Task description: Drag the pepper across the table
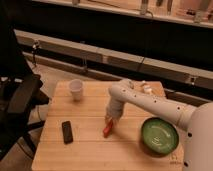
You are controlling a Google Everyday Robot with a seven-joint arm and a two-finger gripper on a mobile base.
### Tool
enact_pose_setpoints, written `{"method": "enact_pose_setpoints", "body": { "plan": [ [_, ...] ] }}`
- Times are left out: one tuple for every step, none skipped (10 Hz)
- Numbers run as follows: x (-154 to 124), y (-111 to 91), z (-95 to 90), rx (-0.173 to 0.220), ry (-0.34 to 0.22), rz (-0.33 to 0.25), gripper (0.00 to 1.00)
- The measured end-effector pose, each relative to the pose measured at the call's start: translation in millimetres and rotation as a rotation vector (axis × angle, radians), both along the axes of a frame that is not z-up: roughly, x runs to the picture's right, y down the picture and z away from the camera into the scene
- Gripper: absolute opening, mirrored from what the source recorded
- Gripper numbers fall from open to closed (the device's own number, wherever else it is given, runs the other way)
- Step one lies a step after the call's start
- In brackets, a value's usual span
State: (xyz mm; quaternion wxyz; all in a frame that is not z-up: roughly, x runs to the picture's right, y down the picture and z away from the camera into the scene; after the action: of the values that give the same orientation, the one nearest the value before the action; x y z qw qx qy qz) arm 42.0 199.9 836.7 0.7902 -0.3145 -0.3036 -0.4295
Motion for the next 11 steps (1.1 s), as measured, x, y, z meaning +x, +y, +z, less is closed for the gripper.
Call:
{"method": "enact_pose_setpoints", "body": {
  "plan": [
    [0.7, -1.0, 0.7, 0.001, 0.0, 0.003, 0.0],
    [1.8, -2.3, 0.8, 0.002, 0.0, 0.006, 0.0],
    [2.6, -4.1, 1.4, 0.003, -0.001, 0.011, 0.0],
    [3.9, -6.1, 2.3, 0.005, -0.001, 0.016, 0.0],
    [5.5, -9.1, 3.6, 0.007, -0.002, 0.024, 0.0],
    [6.6, -10.7, 4.2, 0.009, -0.002, 0.028, 0.0],
    [6.9, -12.4, 4.7, 0.01, -0.002, 0.031, 0.0],
    [8.7, -14.8, 5.4, 0.012, -0.001, 0.036, 0.0],
    [10.8, -16.4, 5.9, 0.013, 0.0, 0.04, 0.0],
    [13.4, -18.6, 6.8, 0.014, 0.002, 0.046, 0.0],
    [14.4, -19.9, 7.4, 0.014, 0.001, 0.05, 0.0]
  ]
}}
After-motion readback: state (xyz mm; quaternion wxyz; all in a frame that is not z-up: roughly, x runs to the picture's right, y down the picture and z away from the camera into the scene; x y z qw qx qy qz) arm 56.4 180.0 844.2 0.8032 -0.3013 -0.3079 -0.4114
